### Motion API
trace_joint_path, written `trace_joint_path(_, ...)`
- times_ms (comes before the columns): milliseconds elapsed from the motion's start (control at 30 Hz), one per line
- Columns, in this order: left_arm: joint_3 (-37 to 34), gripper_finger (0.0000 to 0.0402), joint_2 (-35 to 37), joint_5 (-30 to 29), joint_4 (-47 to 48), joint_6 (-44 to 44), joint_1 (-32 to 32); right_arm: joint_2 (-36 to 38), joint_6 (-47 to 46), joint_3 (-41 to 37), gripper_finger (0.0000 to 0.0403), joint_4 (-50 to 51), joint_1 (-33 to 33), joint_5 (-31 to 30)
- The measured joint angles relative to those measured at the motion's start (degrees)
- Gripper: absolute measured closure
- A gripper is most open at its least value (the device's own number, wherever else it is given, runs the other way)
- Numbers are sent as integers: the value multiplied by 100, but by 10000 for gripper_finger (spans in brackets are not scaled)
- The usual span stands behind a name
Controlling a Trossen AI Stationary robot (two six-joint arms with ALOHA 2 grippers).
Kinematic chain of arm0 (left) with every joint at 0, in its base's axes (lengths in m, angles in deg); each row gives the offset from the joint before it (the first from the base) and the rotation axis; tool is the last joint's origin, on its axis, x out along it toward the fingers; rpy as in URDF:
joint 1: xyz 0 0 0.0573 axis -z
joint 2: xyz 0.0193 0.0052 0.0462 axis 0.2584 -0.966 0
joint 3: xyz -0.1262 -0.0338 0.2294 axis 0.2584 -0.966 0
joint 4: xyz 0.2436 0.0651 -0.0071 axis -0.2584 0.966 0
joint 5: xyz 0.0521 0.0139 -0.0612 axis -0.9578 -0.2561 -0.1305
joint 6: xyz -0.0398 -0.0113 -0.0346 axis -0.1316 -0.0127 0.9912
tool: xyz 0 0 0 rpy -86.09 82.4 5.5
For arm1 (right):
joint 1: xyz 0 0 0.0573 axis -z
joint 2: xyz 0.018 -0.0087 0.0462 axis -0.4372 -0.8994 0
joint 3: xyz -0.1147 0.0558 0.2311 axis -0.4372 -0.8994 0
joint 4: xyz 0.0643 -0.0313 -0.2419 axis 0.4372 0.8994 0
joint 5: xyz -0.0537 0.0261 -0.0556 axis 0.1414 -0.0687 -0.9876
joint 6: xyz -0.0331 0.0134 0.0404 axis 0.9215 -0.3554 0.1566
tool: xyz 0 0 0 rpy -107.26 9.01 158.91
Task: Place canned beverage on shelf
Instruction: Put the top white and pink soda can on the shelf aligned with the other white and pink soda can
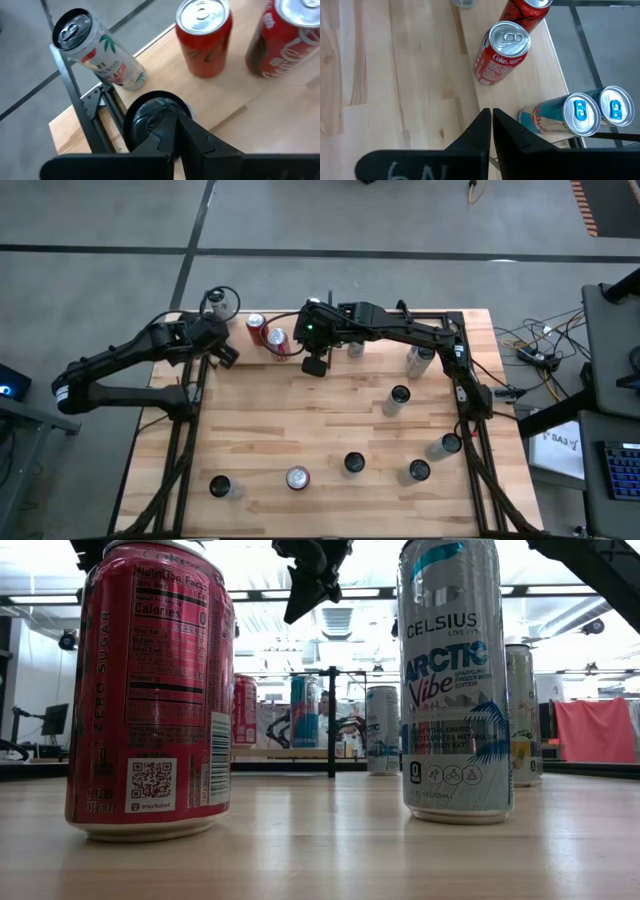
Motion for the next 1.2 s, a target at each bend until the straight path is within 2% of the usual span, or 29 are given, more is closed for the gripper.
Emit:
trace_joint_path(367,337,402,-106,22,-19,-115,5,0,1,0,394,2,0,-1)
trace_joint_path(533,445,402,-53,1145,-4,-416,6,0,-4,0,394,3,0,0)
trace_joint_path(600,414,402,-60,1399,50,-447,7,0,-2,0,394,2,0,0)
trace_joint_path(800,297,402,-201,1023,332,-269,5,0,0,0,394,2,2,-1)
trace_joint_path(1033,193,402,-416,839,331,-127,5,0,3,0,394,2,2,-1)
trace_joint_path(1200,91,402,-618,494,329,7,5,-2,4,2,394,2,2,-1)
